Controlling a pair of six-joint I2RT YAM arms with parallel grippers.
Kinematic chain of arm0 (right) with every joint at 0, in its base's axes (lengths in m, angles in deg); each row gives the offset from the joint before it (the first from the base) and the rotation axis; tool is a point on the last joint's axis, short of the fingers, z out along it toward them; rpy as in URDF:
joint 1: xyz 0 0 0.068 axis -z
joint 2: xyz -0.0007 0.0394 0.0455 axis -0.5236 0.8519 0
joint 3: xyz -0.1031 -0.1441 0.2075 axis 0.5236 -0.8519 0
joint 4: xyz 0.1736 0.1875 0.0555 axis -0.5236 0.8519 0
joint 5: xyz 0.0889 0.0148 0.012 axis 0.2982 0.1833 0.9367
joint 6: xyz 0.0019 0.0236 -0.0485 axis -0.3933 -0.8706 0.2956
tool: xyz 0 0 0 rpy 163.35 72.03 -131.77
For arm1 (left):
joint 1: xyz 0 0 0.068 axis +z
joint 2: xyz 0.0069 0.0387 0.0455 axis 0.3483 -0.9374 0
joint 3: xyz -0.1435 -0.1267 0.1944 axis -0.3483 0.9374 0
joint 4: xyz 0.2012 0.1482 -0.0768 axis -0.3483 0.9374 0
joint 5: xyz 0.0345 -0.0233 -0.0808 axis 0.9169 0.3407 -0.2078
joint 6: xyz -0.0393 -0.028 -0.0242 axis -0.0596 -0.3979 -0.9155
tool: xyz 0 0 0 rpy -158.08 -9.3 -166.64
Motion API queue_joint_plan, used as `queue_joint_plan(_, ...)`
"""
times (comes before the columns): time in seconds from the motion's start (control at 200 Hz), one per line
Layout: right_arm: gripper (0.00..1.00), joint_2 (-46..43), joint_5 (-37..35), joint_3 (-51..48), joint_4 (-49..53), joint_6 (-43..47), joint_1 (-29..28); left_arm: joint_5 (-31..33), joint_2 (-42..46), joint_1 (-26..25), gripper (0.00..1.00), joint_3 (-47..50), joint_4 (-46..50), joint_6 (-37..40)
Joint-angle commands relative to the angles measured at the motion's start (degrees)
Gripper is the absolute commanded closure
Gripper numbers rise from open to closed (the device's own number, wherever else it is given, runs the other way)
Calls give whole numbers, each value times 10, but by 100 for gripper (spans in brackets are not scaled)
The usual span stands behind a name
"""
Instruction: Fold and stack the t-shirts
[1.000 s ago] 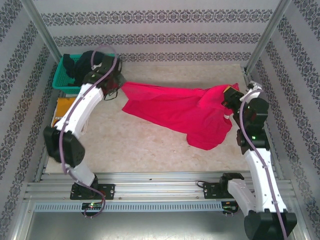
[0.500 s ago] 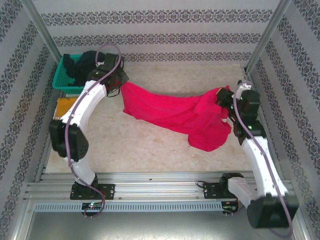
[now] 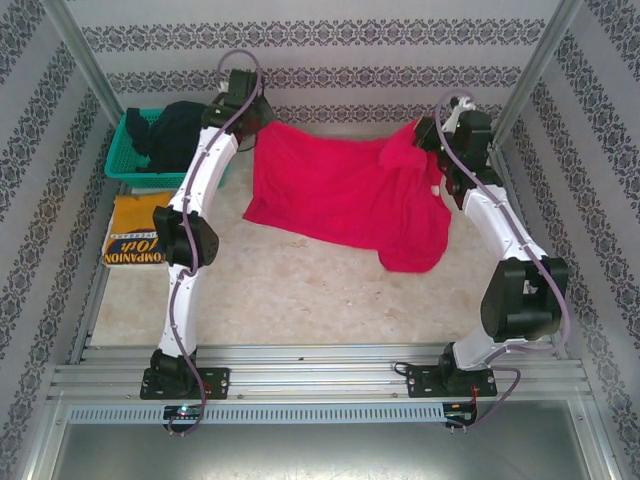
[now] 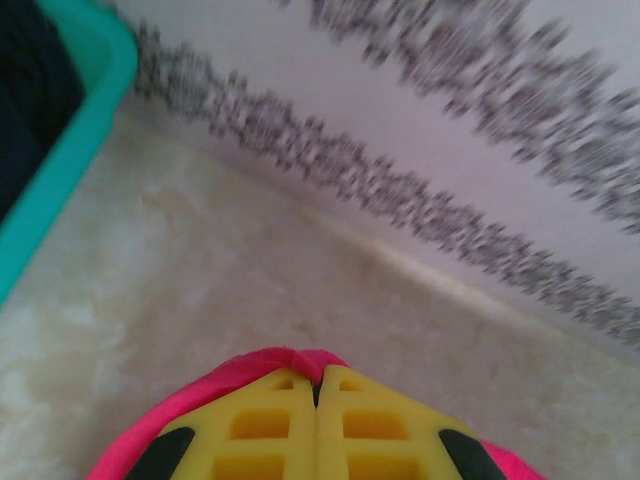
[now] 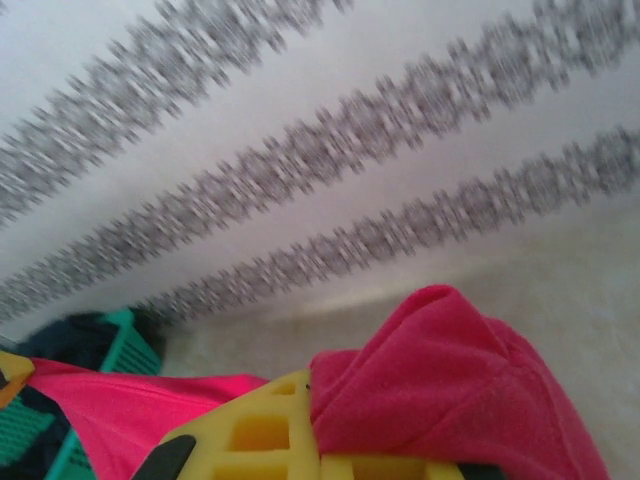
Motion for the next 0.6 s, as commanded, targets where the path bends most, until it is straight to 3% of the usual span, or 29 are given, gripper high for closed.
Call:
queue_joint_plan(0.0,100,-63,22,38,-59,11,-9,41,88,8,100,-24,31,45)
queue_joint_plan(0.335,100,-264,32,14,14,77,-18,79,334,10,100,150,-48,101)
queue_joint_plan(0.595,100,-361,18,14,57,110,-19,87,463,10,100,255,-94,105)
